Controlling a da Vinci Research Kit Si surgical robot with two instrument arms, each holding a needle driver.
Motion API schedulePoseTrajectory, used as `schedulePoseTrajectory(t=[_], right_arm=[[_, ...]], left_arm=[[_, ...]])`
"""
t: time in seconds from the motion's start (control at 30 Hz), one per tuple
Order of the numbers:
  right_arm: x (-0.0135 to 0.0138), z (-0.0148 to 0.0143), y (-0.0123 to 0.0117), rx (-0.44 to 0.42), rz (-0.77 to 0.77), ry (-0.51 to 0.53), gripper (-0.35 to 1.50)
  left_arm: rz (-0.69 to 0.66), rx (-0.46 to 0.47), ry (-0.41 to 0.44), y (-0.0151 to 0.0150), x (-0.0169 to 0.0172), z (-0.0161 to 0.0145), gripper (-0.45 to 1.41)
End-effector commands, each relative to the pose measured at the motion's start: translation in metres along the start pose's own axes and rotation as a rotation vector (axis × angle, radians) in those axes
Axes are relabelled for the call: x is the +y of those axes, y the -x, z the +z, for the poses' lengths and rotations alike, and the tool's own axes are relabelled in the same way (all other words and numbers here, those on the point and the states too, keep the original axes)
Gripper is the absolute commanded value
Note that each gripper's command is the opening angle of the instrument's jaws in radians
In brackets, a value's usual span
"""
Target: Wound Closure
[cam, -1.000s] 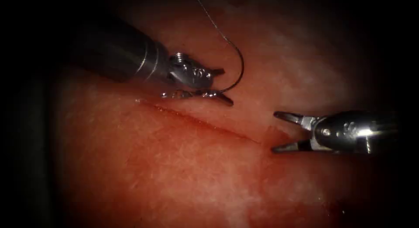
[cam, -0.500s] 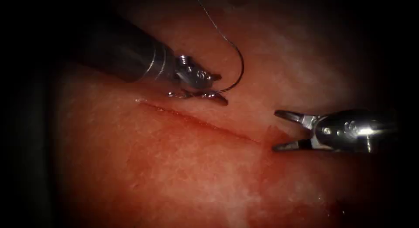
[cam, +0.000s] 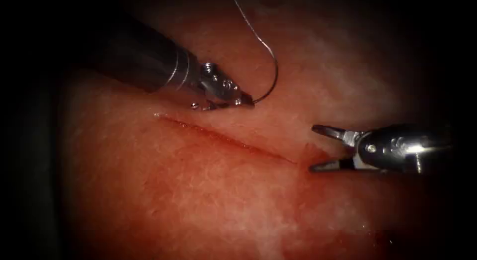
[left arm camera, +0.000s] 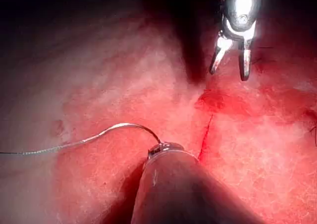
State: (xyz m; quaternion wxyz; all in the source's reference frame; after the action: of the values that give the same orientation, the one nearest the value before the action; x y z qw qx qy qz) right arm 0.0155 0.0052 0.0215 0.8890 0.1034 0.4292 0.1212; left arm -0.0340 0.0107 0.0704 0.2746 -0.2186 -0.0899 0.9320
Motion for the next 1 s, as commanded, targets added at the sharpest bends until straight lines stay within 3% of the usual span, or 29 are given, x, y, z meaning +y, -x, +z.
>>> schedulePoseTrajectory(t=[0.03, 0.3, 0.47, 0.63, 0.83, 1.0], right_arm=[[-0.0011, 0.0008, 0.0001, 0.001, 0.003, -0.006, 0.62], [-0.0009, 0.0007, -0.0001, 0.005, 0.037, -0.003, 0.61], [-0.0002, 0.0008, -0.0002, 0.095, 0.208, 0.046, 0.61], [0.0009, 0.0011, -0.0001, 0.146, 0.404, 0.099, 0.61], [0.0021, 0.0022, -0.0008, 0.145, 0.604, 0.148, 0.52], [0.0039, 0.0029, -0.0031, 0.191, 0.774, 0.164, 0.44]], left_arm=[[-0.001, -0.009, 0.002, 0.0006, 0.0009, 0.0008, -0.45], [0.049, -0.044, 0.042, 0.0020, 0.0011, -0.0002, -0.45], [0.091, 0.022, 0.027, 0.0026, 0.0020, -0.0023, -0.45], [0.162, 0.082, -0.050, 0.0042, 0.0036, -0.0052, -0.45], [0.257, 0.188, -0.161, 0.0054, 0.0051, -0.0084, -0.45], [0.323, 0.212, -0.233, 0.0058, 0.0061, -0.0102, -0.45]])
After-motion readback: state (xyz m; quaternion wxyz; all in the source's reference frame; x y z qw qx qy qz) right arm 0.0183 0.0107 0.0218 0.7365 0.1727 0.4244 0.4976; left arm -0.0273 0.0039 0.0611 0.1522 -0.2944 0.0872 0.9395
